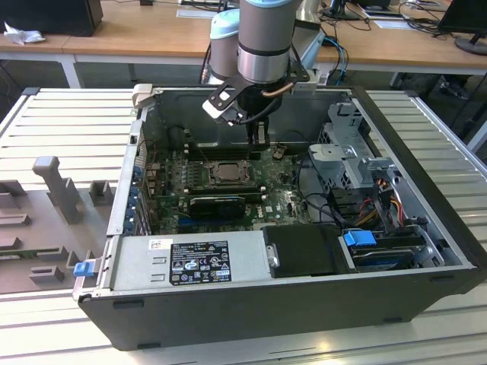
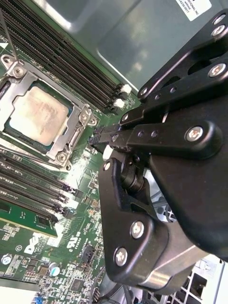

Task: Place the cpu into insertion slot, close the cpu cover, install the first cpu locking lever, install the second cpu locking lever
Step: 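Close the cpu cover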

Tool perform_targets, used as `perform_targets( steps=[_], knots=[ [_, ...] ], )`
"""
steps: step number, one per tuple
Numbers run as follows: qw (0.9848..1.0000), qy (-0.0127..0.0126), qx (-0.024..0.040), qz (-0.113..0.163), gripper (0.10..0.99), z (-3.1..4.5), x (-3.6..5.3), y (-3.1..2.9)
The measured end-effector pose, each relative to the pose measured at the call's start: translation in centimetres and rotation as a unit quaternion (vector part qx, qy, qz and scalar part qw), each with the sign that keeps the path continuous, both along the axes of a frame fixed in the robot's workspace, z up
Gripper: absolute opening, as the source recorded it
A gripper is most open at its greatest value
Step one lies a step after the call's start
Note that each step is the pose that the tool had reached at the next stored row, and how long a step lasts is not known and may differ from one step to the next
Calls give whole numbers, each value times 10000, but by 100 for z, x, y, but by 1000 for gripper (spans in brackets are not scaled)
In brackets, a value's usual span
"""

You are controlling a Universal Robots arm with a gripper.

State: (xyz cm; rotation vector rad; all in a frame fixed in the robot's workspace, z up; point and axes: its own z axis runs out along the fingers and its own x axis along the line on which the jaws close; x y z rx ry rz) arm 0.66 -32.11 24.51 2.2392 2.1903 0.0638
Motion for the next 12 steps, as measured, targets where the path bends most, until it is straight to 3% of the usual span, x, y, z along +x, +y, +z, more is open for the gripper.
perform_targets(
  steps=[12],
  knots=[
    [10000,0,0,0,106,-2,-39,0]
  ],
)
